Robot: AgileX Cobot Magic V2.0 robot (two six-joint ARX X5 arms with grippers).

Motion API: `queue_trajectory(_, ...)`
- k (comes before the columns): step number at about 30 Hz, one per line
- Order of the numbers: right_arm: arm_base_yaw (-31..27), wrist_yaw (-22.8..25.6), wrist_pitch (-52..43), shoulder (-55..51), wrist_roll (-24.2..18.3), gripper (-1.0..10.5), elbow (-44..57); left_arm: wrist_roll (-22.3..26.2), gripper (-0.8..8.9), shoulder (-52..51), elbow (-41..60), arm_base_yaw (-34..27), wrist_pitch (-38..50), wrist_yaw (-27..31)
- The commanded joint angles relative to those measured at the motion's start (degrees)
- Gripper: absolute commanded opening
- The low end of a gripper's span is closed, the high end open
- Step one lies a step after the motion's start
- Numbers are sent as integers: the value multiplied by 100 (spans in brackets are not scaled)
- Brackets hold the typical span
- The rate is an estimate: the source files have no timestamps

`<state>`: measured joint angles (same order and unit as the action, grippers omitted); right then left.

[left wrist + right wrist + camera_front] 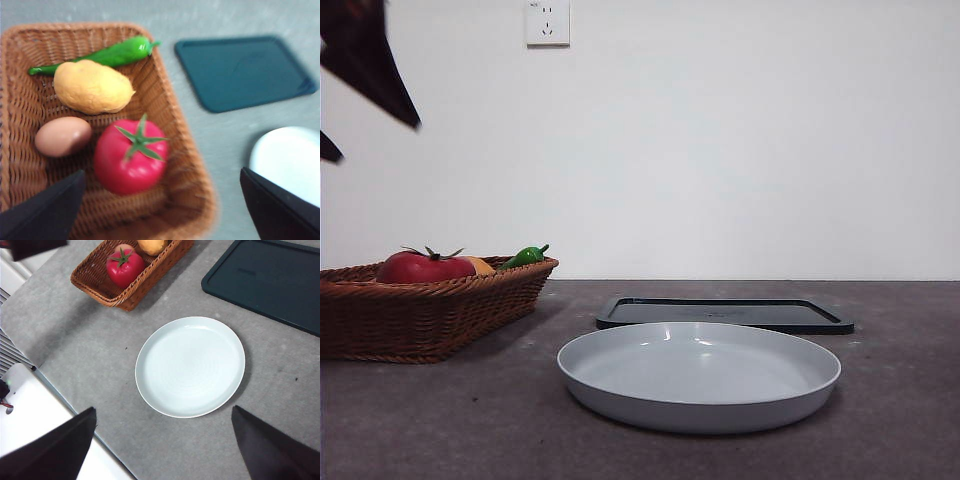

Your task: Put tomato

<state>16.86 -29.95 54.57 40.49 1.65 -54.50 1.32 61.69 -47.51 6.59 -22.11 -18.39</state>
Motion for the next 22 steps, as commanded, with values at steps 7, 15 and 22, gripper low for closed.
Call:
queue_trajectory(7,26,-2,-48,26,-33,431,-109,761,496,1143,-109,278,916,262)
queue_trajectory(15,26,-4,-46,26,72,431,-109,1005,496,1770,-109,382,1373,538)
queue_trajectory(22,26,-2,-35,26,77,431,-109,1054,496,2166,-109,435,1665,540)
